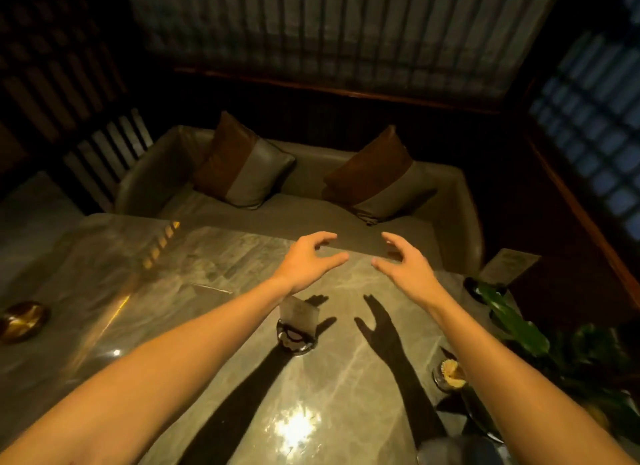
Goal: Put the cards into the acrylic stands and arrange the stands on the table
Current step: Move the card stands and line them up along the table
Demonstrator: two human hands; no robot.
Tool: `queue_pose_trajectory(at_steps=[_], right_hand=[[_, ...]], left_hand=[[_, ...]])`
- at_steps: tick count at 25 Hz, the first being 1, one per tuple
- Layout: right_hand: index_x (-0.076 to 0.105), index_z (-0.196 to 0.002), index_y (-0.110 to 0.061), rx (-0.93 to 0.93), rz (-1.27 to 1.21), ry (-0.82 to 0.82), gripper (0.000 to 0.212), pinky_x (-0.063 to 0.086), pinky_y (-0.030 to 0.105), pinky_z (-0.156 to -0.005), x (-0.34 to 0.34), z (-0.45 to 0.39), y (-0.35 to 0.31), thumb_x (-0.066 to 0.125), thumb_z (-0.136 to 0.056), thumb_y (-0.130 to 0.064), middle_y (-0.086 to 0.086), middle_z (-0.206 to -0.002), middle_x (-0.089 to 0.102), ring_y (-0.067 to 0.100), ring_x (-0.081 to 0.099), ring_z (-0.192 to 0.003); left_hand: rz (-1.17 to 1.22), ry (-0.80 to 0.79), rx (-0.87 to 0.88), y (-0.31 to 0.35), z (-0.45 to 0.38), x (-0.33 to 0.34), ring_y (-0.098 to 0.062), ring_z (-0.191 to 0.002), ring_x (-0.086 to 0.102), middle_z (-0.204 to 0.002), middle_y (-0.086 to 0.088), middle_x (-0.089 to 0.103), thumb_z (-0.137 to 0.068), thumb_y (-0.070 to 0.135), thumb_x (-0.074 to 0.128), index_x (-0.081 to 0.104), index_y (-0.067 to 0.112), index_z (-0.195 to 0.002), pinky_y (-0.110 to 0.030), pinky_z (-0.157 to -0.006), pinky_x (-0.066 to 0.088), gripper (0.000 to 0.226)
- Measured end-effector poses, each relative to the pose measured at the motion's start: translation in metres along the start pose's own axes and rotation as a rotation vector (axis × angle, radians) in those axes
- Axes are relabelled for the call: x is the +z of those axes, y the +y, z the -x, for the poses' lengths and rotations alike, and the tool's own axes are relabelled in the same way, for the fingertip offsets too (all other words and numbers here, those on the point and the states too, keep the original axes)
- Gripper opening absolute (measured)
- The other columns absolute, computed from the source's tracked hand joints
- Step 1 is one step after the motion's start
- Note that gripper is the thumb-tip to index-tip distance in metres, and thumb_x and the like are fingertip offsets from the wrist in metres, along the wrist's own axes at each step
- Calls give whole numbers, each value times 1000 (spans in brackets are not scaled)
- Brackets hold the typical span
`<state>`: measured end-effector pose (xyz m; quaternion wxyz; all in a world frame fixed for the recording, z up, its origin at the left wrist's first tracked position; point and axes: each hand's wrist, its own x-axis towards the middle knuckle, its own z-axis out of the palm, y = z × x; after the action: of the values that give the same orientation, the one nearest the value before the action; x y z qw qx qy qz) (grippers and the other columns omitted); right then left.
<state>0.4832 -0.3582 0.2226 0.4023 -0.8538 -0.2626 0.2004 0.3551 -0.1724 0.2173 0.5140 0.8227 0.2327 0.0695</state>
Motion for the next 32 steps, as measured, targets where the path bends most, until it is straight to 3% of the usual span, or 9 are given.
queue_pose_trajectory(at_steps=[6,11,16,18,21,24,27,29,32], right_hand=[[29,-158,-25,57,-80,-98,87,37,38,-113,101,28,-8,77,-85,-27,1,-162,34,23,38,-144],[30,-156,-13,149,-141,-136,81,35,24,-103,151,41,1,74,-88,-11,4,-149,46,19,44,-136],[53,-129,-15,267,-134,-137,48,55,32,-89,187,43,32,75,-86,-10,2,-119,67,17,65,-104],[55,-120,-16,288,-147,-146,40,57,26,-79,199,42,43,72,-87,-3,-2,-106,70,16,69,-98],[59,-122,-15,295,-180,-164,41,53,12,-67,212,39,52,64,-88,8,-2,-102,71,-3,69,-82],[67,-110,-20,322,-218,-81,25,58,28,-82,221,32,59,67,-92,-4,0,-99,74,14,72,-91],[69,-99,-16,353,-240,-53,10,57,37,-86,216,28,67,65,-93,-8,2,-95,74,25,71,-93],[71,-99,-17,347,-243,-62,12,59,43,-85,204,29,70,63,-93,-9,7,-99,76,29,72,-96],[69,-97,-31,323,-265,-88,25,58,31,-75,169,27,59,60,-95,-7,0,-105,77,20,73,-97]], left_hand=[[42,112,-128,-77,38,-23,-19,-140,44,-151,-1,49,-77,41,84,44,23,-149,-36,-114,38,85],[96,92,-264,-143,50,-12,-23,-137,47,-148,-7,50,-76,29,87,36,17,-152,-43,-114,40,92],[72,0,-252,-185,54,2,-17,-131,54,-137,-3,59,-83,17,80,47,16,-146,-30,-109,43,71],[75,-13,-241,-195,54,7,-14,-129,53,-135,-1,60,-84,14,78,51,17,-143,-27,-108,41,65],[83,-24,-244,-206,48,11,-12,-124,56,-130,2,63,-84,13,78,57,19,-136,-26,-106,41,57],[99,-7,-277,-217,39,15,-17,-114,64,-120,5,67,-83,17,78,63,28,-115,-34,-103,49,37],[103,25,-280,-217,31,17,-17,-80,64,-85,-1,67,-85,14,77,62,19,-92,-31,-78,53,18],[118,31,-276,-205,31,19,-15,-72,64,-79,2,68,-86,16,77,64,18,-90,-27,-66,51,13],[117,25,-237,-174,25,23,-12,-81,71,-87,5,75,-87,20,77,68,19,-94,-20,-66,53,11]])
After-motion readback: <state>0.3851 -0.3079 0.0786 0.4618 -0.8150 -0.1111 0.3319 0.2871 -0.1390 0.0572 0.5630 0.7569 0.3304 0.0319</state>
